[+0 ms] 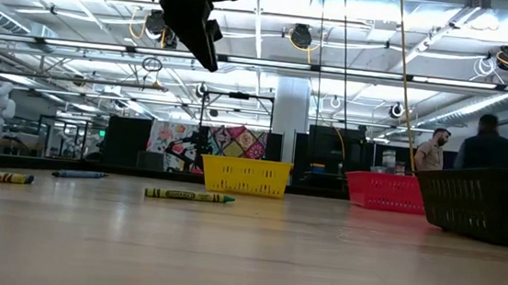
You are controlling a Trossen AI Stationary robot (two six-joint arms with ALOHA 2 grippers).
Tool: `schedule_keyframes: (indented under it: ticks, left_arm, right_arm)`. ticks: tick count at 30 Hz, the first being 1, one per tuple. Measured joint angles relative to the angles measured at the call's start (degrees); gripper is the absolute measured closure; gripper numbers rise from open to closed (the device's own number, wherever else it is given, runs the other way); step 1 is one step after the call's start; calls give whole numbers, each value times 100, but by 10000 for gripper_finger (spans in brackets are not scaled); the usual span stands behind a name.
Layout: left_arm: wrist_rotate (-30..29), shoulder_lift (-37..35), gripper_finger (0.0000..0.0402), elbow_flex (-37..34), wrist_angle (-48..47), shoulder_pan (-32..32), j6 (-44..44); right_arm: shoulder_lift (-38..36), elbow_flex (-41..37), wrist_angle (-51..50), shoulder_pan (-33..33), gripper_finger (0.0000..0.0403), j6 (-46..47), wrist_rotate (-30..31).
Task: Sort crayons
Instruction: Put the blue crayon into the red bin
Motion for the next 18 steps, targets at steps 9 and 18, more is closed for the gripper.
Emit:
schedule_keyframes:
  ticks: [9, 18]
  left_arm:
    - [0, 0, 320, 0, 13, 0, 1]
    - [0, 0, 320, 0, 11, 0, 1]
  right_arm:
    - [383, -16, -92, -7, 291, -421, 22]
    - [359, -466, 389, -7, 291, -304, 3]
